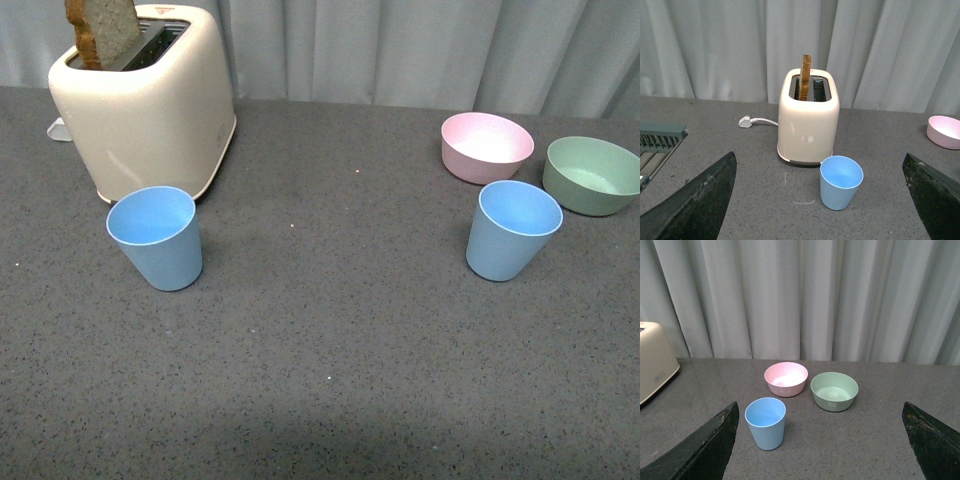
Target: Stack blue cups with both arms
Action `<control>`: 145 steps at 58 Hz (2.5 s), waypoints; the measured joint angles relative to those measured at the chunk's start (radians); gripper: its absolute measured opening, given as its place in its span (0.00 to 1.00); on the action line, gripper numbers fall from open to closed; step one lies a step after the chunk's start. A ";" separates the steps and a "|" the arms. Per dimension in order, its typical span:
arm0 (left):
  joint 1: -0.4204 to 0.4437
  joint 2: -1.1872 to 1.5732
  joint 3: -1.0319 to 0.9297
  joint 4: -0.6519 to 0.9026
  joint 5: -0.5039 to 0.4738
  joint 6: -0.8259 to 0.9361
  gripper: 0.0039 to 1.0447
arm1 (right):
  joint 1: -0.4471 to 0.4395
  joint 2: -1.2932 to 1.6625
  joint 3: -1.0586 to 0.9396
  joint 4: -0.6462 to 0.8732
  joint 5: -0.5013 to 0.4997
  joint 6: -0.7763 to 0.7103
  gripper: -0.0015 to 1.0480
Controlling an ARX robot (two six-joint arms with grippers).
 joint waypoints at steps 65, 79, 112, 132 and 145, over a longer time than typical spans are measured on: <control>-0.036 0.096 0.061 -0.161 -0.151 -0.084 0.94 | 0.000 0.000 0.000 0.000 0.000 0.000 0.91; -0.039 0.521 0.136 -0.015 -0.197 -0.229 0.94 | 0.000 0.000 0.000 0.000 0.000 0.000 0.91; -0.087 1.596 0.664 0.151 0.016 -0.217 0.94 | 0.000 0.000 0.000 0.000 0.000 0.000 0.91; -0.100 1.844 0.877 -0.003 0.027 -0.304 0.94 | 0.000 0.000 0.000 0.000 0.000 0.000 0.91; -0.100 1.927 0.949 -0.063 0.012 -0.342 0.87 | 0.000 0.000 0.000 0.000 0.000 0.000 0.91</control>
